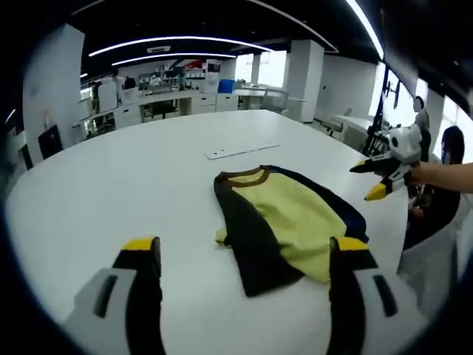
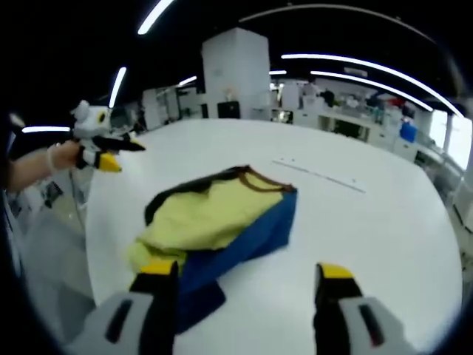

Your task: Fold the garment on the visible template until the final outline fits inside the template.

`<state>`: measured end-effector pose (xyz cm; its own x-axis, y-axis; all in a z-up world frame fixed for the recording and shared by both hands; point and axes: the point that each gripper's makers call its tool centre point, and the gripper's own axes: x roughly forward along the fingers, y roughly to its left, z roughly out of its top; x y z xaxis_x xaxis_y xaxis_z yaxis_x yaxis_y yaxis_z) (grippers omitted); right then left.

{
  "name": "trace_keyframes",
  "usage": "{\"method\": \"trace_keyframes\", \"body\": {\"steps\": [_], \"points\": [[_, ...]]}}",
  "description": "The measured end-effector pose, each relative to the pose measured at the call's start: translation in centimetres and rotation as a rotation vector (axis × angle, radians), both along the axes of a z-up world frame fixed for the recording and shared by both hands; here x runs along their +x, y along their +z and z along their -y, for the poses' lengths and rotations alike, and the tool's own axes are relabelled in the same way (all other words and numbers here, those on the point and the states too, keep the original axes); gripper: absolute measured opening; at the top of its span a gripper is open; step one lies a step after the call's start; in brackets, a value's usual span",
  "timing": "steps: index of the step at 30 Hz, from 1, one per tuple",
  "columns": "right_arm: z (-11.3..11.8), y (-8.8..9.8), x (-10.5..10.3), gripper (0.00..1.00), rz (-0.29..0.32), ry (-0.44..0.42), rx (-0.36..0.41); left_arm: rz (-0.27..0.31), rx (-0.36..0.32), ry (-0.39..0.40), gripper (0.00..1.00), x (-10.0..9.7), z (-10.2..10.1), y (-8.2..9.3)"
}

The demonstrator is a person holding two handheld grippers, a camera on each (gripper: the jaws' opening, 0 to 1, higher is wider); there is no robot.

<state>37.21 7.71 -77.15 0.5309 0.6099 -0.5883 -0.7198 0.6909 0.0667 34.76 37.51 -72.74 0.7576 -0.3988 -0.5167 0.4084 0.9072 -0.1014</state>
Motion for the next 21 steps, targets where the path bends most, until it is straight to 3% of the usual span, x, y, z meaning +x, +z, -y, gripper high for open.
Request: {"method": "trace_keyframes", "body": {"steps": [6, 14, 21], "points": [[0.2, -0.6, -2.2, 0.69, -0.009, 0.004, 0.000, -0.001, -0.015, 0.014, 0.90, -0.5, 0.1, 0.1], [-1.3, -2.2, -5.9, 0.45, -0.060, 0.071, 0.022, -0.002, -0.038, 0.020, 0.89, -0.7, 0.6, -0.1], [-2.7, -4.3, -7.6, 0.27, -0.103, 0.109, 0.021, -0.016, -0.043, 0.013, 0.88, -1.2, 0.8, -0.7]]}}
